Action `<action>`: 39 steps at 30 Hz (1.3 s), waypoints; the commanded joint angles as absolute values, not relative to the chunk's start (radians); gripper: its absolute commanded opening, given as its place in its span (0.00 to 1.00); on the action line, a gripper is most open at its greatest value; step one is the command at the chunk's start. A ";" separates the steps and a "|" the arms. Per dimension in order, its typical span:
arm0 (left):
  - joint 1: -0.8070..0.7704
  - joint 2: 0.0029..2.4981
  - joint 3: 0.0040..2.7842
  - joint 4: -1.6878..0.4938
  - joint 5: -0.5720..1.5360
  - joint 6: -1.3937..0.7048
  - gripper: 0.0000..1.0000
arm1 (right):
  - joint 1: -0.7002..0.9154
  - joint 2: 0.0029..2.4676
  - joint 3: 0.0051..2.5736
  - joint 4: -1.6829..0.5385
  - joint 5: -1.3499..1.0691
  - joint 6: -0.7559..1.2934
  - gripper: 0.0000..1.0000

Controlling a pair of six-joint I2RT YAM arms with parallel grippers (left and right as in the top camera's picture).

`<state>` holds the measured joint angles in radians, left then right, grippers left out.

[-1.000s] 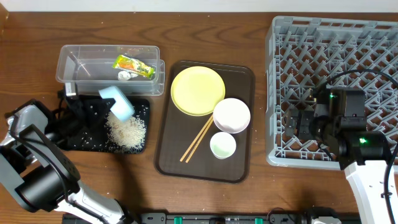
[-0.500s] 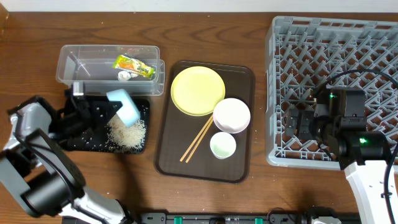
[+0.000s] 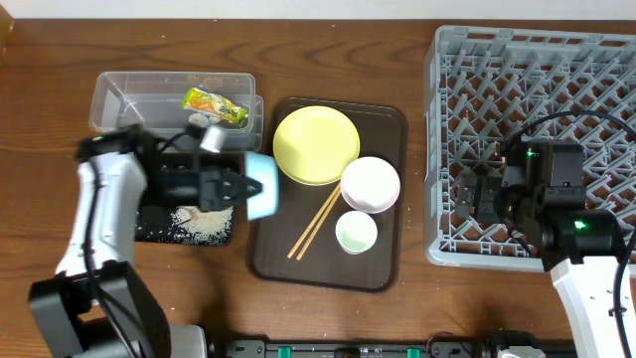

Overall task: Sort waste into correct bins and load items into the dishwasher rack
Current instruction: 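Return the empty blue bowl to the brown tray with left gripper, then grasp the white cup with left gripper and lift it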

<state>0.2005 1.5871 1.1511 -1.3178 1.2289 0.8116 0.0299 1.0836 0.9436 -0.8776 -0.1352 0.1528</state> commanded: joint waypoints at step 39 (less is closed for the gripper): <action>-0.479 1.672 1.148 -0.834 0.242 -0.089 0.22 | 0.025 1.080 0.966 -0.868 -0.139 0.160 0.99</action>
<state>-0.4728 1.6672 1.1503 -0.8337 0.2543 -0.0734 0.0299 1.0836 0.9440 -0.8703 -0.1352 0.1528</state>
